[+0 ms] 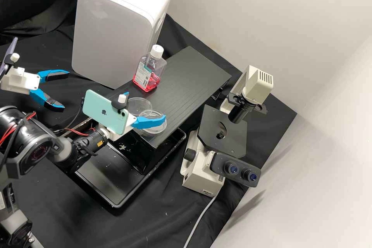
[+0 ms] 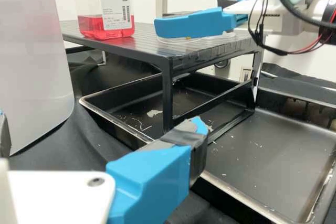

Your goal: Place the lid on the petri dish

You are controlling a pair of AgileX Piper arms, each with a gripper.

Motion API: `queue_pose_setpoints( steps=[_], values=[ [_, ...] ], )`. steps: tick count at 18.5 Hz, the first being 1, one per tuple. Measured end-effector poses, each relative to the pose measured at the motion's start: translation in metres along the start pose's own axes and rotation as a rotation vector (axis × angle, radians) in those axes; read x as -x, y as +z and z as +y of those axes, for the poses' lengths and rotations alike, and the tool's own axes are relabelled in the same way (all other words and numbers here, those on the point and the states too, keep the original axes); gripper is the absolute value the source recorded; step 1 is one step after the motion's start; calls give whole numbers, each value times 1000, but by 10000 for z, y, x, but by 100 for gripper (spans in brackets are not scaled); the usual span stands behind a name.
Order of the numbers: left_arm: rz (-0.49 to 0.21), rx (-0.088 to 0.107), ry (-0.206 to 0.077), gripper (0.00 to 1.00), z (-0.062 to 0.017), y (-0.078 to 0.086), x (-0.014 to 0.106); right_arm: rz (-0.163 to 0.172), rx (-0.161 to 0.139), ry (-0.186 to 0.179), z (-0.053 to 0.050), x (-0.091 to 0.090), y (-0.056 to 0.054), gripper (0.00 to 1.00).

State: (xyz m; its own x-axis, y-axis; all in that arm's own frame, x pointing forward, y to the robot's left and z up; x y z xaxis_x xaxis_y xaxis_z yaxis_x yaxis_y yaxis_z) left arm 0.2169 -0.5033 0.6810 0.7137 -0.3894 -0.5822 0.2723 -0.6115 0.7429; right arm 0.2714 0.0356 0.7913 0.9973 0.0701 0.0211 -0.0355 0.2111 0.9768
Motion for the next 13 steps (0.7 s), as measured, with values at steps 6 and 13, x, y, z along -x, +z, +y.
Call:
queue_pose_setpoints(
  steps=[6,13],
  values=[
    [0,0,0,100,0,0,0,-27,24,20,-36,3,14,100],
    [0,0,0,100,0,0,0,-30,59,33,-45,0,-13,100]
  ],
)
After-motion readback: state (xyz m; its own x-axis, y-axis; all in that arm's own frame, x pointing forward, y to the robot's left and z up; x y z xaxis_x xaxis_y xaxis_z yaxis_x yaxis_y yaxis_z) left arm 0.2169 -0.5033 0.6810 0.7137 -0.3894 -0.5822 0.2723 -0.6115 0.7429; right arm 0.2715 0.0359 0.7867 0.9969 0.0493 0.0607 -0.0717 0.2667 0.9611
